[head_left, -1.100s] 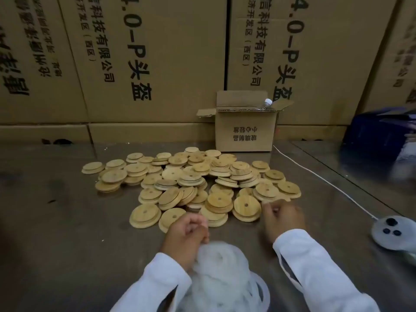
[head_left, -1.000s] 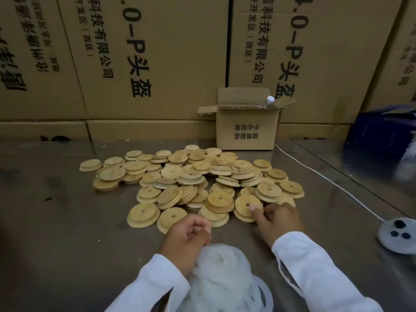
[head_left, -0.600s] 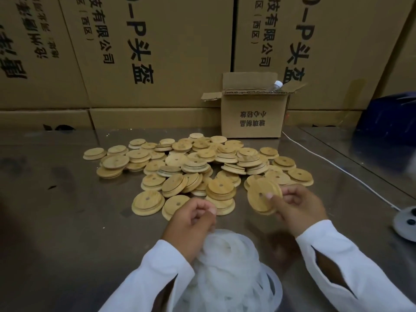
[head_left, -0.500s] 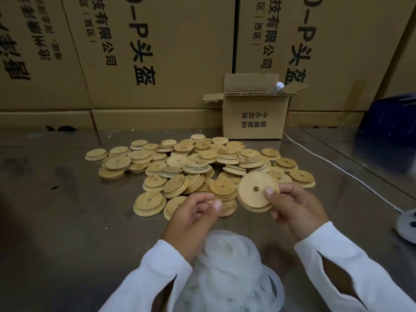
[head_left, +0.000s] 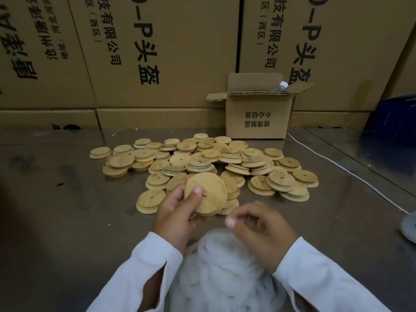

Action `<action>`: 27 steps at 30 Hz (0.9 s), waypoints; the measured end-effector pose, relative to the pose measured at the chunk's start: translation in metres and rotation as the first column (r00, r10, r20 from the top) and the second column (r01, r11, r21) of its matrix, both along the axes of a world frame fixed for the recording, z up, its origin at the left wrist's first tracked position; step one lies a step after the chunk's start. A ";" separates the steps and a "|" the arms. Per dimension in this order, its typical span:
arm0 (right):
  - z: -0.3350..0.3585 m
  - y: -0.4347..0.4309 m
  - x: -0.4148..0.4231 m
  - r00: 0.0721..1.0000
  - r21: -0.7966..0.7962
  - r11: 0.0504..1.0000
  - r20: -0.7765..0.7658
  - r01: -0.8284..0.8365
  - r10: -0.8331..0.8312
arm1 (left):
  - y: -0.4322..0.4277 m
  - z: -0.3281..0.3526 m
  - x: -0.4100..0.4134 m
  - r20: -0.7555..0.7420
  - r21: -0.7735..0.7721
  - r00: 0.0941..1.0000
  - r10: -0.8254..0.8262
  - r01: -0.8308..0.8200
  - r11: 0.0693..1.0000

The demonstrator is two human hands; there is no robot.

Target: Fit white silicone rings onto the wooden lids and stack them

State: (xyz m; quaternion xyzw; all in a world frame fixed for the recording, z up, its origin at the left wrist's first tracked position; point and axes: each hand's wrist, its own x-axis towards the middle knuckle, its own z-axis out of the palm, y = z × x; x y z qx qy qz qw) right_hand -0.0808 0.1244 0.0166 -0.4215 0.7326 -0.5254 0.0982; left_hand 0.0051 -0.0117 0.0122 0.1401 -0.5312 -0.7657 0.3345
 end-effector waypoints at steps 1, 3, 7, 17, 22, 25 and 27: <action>-0.003 0.000 0.000 0.996 0.089 0.996 -0.092 -0.002 0.010 | -0.001 0.001 0.000 -0.011 0.054 1.000 0.009 -0.009 0.999; -0.008 0.000 -0.001 0.984 0.222 0.975 -0.175 -0.003 0.043 | -0.002 0.002 0.002 -0.028 0.135 1.000 -0.007 0.011 0.991; -0.009 -0.002 -0.001 0.977 0.293 0.956 -0.210 0.034 0.029 | 0.000 0.005 0.004 -0.027 0.166 0.999 -0.041 0.045 0.985; -0.003 -0.006 -0.003 0.986 0.268 0.963 -0.158 -0.011 0.055 | 0.001 0.005 0.002 -0.033 0.206 0.999 -0.033 0.039 0.978; -0.004 -0.006 -0.004 0.984 0.154 0.987 -0.180 0.044 -0.016 | 0.006 0.003 0.000 -0.028 0.219 0.999 -0.034 0.039 0.975; 0.000 -0.006 -0.005 0.985 0.056 0.997 -0.165 0.052 -0.042 | 0.006 0.002 0.000 -0.039 0.225 0.999 -0.021 0.029 0.974; 0.007 -0.004 -0.005 1.000 -0.045 0.999 -0.030 -0.007 0.005 | 0.006 0.004 0.001 -0.046 0.238 0.999 -0.026 0.036 0.971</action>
